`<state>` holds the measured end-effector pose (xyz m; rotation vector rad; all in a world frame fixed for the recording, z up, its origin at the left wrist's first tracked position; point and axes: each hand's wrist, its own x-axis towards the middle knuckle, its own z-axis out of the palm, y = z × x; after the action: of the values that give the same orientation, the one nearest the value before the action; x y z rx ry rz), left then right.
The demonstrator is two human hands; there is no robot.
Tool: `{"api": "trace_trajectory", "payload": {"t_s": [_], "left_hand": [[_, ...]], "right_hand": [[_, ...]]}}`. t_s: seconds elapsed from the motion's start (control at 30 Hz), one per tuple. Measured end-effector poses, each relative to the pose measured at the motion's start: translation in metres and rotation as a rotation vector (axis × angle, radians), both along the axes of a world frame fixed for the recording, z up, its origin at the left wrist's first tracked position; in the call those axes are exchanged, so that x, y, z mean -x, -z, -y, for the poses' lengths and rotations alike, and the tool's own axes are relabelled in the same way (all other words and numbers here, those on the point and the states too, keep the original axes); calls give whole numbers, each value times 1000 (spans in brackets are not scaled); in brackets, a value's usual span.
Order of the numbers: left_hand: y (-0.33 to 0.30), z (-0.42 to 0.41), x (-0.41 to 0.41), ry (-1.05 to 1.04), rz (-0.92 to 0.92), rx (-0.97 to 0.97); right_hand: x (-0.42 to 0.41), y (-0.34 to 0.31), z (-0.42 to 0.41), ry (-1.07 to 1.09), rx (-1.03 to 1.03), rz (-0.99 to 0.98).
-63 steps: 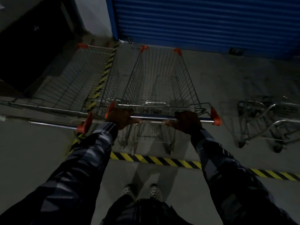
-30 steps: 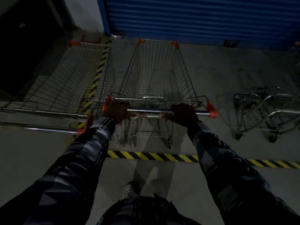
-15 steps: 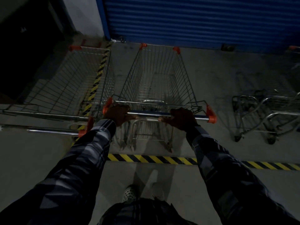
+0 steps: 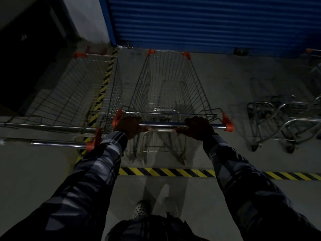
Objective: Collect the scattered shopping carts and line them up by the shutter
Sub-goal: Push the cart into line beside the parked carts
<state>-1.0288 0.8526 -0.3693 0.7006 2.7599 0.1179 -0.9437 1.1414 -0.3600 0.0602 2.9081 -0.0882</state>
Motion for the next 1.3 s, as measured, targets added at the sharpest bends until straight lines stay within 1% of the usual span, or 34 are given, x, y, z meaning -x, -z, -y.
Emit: {"api": "trace_trajectory", "payload": {"t_s": [0.1,0.27,0.4,0.47,0.57,0.73,0.8,0.87,0.97,1.1,1.3], "left_hand": [[6,3,3,-1,56,-37],[1,6,0,15,9,-24],[-4,7,-5,-9,-34,24],[-1,5,-5,-13,6,19],[1,5,-6,-4,17,4],[-9,5,-14,11,17,75],[-7,9,-15,39,-41,105],[-1,12,-13,48,-74,70],[-2,13,-17,34,10,38],[0,19,-27,65,-92,48],[2,25,-43,33,-115,39]], "right_hand": [[0,2,-1,-13,-6,3],[4,2,1,-46,-33,-35],[2,3,5,-34,-18,-46],[0,2,3,-32,-14,-35],[-3,2,2,-18,-1,-7],[-8,4,6,-5,1,-8],[-10,4,6,-2,2,-9],[-12,4,8,-5,5,-17],[-18,5,9,-10,16,-40],[-31,7,14,-12,-3,-81],[-46,6,20,-8,-37,-93]]}}
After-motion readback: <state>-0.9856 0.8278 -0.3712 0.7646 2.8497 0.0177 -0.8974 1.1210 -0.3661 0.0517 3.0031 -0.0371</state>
